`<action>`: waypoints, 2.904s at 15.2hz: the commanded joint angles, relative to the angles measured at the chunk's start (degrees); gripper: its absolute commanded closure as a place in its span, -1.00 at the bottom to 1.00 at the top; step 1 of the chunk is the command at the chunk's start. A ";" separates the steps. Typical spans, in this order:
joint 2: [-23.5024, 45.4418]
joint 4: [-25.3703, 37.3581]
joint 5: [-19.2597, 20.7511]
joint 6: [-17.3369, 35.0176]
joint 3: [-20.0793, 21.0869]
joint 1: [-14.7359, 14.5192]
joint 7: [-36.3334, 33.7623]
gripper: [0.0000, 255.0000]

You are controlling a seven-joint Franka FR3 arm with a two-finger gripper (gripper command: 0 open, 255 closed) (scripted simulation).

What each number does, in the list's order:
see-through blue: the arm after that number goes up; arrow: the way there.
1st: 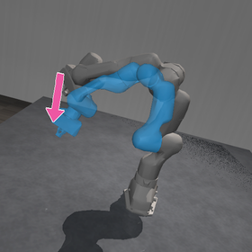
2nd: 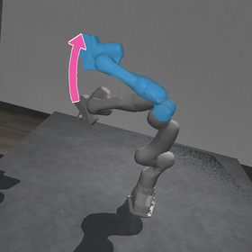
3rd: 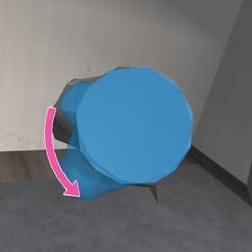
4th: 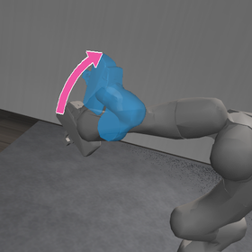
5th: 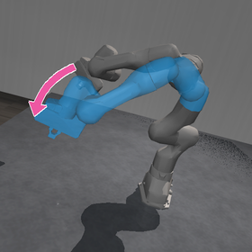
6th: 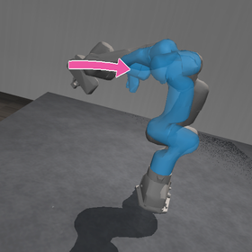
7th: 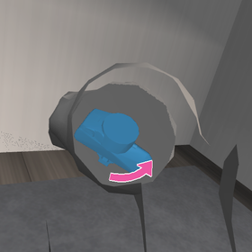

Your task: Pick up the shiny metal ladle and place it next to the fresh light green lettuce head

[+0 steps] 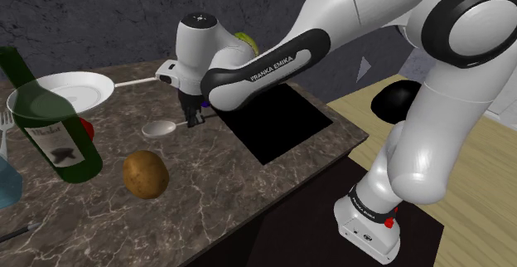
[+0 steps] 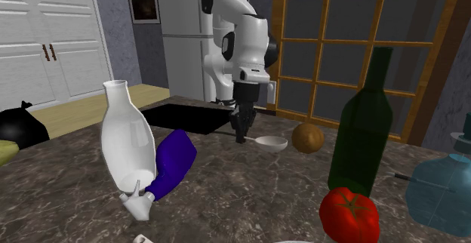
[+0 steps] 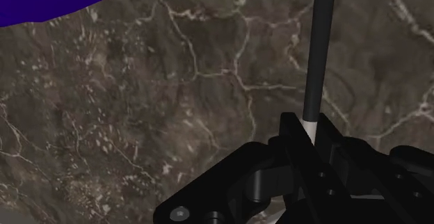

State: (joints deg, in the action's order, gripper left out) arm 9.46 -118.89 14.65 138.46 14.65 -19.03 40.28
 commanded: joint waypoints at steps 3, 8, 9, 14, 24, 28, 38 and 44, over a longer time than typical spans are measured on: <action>-1.57 1.25 -1.23 -2.66 0.24 0.20 1.20 1.00; -3.33 3.07 -2.52 -6.08 0.47 0.32 2.41 1.00; -3.65 3.47 -2.75 -6.77 0.51 0.33 2.63 1.00; -5.07 5.68 -3.78 -10.27 0.64 0.38 3.65 1.00; -7.04 11.10 -5.25 -17.46 0.78 0.40 5.30 1.00; -7.49 13.64 -5.64 -20.40 0.81 0.38 5.83 1.00; -10.93 9.54 -9.22 -18.18 -5.24 6.52 19.20 1.00; -10.66 9.70 -11.11 -17.47 -9.38 10.40 27.97 1.00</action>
State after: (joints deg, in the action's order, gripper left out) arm -1.20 -109.13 3.89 120.83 6.02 -9.33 66.58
